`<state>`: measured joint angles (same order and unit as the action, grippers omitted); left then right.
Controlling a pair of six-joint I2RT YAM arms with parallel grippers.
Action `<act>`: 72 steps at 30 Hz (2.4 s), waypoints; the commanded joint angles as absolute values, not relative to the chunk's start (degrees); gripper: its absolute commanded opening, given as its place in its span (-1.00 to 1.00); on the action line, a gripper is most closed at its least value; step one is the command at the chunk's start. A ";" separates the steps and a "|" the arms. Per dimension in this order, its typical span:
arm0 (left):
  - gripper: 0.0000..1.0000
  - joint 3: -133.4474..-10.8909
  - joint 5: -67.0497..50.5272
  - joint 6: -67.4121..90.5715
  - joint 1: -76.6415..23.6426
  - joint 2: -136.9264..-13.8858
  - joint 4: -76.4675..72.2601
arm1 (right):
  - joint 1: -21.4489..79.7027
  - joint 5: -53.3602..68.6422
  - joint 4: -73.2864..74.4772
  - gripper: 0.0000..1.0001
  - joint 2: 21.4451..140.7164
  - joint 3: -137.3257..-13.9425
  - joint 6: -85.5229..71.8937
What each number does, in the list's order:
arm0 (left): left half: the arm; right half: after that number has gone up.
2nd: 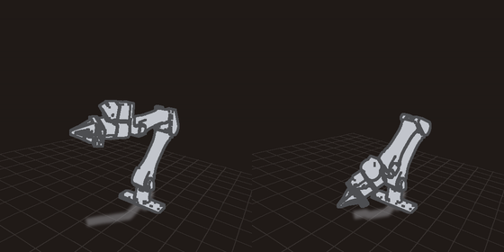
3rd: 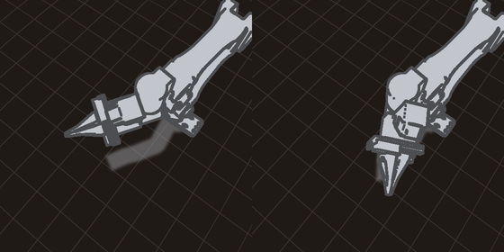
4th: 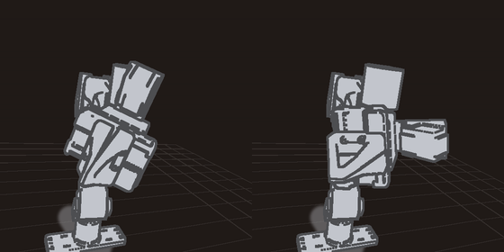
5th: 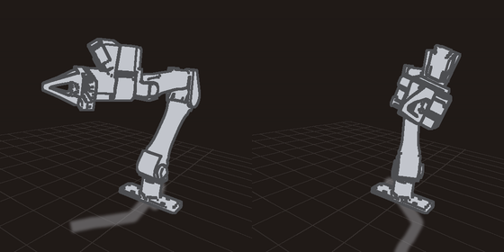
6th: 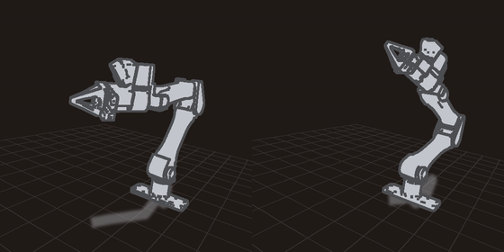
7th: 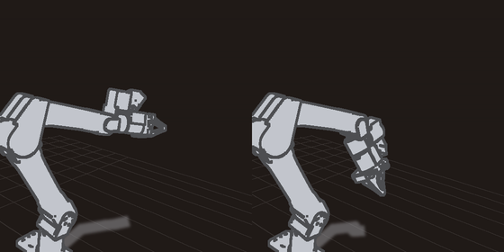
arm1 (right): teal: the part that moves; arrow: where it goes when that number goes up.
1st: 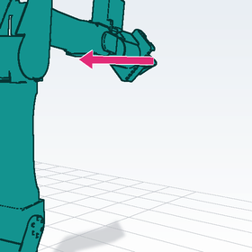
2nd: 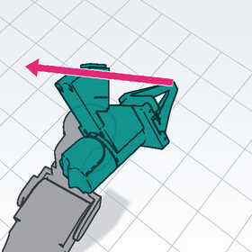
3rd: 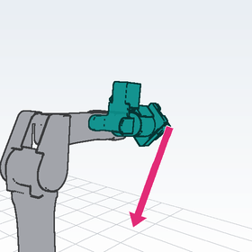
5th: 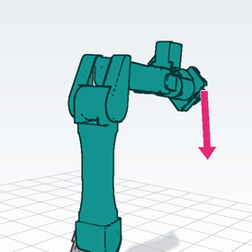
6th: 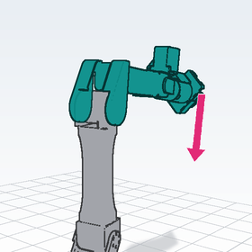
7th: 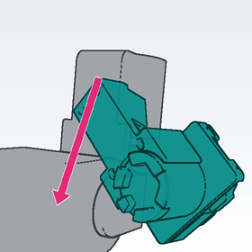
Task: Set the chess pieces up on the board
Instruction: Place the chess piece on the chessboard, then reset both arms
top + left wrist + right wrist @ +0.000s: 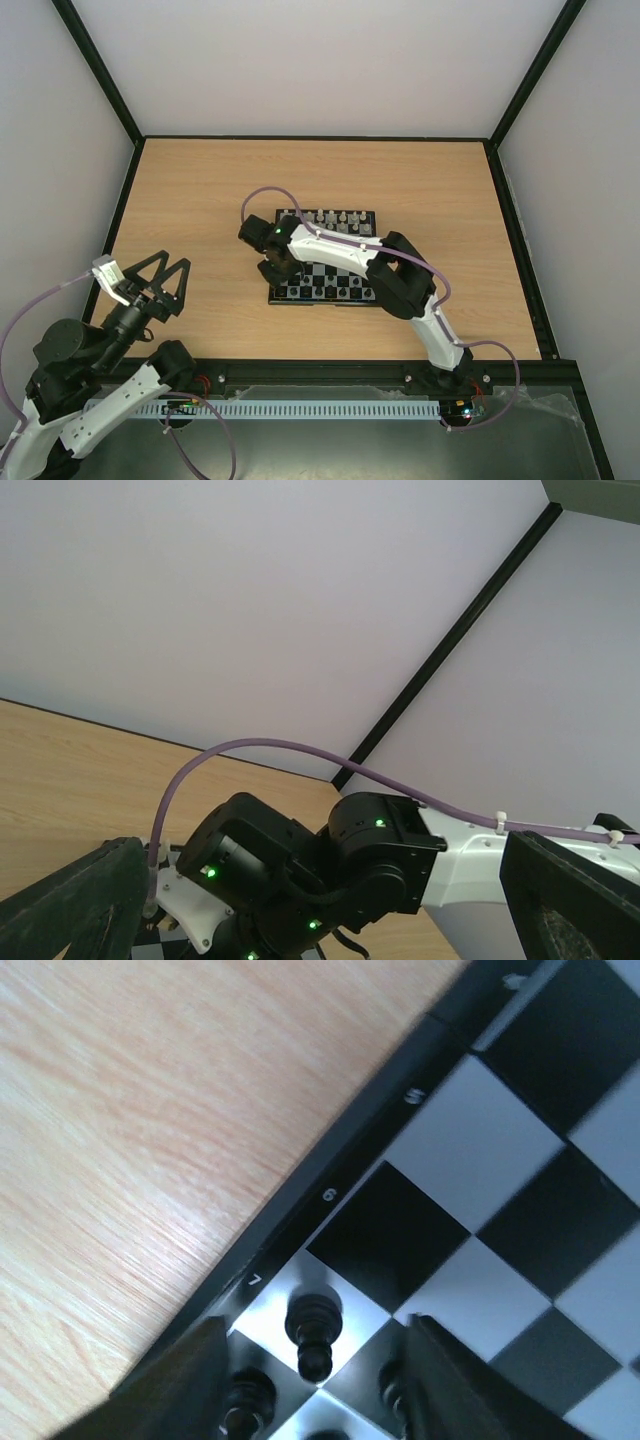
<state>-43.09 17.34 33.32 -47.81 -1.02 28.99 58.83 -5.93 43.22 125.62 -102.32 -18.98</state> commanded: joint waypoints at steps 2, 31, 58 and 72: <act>0.98 -42.88 16.78 32.17 -47.45 -2.06 27.18 | 58.54 -8.20 43.59 0.47 116.62 -100.50 -19.31; 0.98 -33.87 31.95 32.31 -44.68 -37.41 4.70 | 23.74 -21.22 12.90 0.97 62.29 -50.39 -19.60; 0.98 -11.53 5.37 13.30 3.02 -74.25 -60.56 | 3.72 -30.64 -46.78 0.97 85.39 -25.05 -17.58; 0.98 -17.27 5.36 9.40 4.31 -82.67 -61.06 | 4.27 -21.06 -61.11 0.97 85.52 -18.79 -10.99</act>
<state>-16.01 6.11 10.52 4.16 -82.28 -56.55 3.97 -25.56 -51.90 85.30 -20.88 -14.87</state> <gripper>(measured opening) 0.990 0.986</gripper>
